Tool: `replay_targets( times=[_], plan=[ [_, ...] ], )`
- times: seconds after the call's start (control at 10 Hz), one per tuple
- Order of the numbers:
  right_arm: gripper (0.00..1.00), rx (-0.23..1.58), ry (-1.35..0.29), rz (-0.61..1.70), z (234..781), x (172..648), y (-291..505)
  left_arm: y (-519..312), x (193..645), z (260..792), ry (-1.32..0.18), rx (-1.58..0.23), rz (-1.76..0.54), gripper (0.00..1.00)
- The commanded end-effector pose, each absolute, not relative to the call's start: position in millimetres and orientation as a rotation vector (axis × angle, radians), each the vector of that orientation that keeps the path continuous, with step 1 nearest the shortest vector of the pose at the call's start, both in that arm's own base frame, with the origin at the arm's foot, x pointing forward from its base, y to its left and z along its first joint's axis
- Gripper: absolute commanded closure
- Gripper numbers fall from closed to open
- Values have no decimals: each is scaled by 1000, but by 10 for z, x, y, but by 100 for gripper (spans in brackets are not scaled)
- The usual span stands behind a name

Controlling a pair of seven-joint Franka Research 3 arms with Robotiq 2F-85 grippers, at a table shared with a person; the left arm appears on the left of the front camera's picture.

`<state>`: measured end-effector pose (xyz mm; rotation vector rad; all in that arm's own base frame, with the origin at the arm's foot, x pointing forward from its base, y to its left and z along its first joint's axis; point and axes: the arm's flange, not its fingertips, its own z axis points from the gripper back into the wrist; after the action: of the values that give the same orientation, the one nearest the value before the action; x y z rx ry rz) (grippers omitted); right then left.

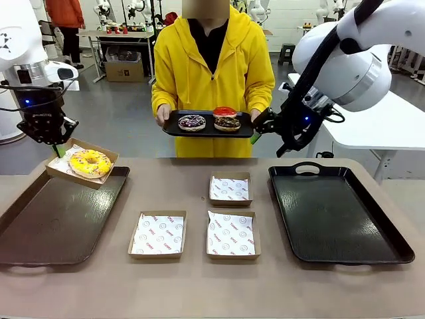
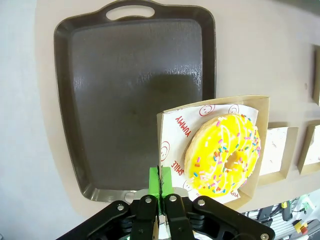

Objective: Individually package the donuts and arrange them on the tray.
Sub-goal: Place the picked Paper togo box on the Handle tray while simultaneously picking up another Paper togo box from the table with the other hand.

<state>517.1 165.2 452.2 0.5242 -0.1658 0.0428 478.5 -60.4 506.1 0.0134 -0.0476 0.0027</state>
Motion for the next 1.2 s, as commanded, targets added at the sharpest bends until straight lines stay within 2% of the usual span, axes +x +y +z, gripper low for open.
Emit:
replay_targets(
  times=[0.0, 0.3, 0.6, 1.1],
  plan=[
    [0, 491, -175, 25, 4476, 5207, 1702, -623, 4786, 5090, -53, 11, 9, 99],
    [0, 510, -165, 47, 4466, 5191, 1655, -622, 4784, 5064, -48, 14, -1, 99],
    [0, 260, -139, 68, 4229, 5407, 2243, -404, 5055, 4783, -61, 46, -1, 99],
    [0, 142, -64, 8, 3619, 5711, 2666, -177, 5282, 4410, -108, 9, -90, 99]
  ],
)
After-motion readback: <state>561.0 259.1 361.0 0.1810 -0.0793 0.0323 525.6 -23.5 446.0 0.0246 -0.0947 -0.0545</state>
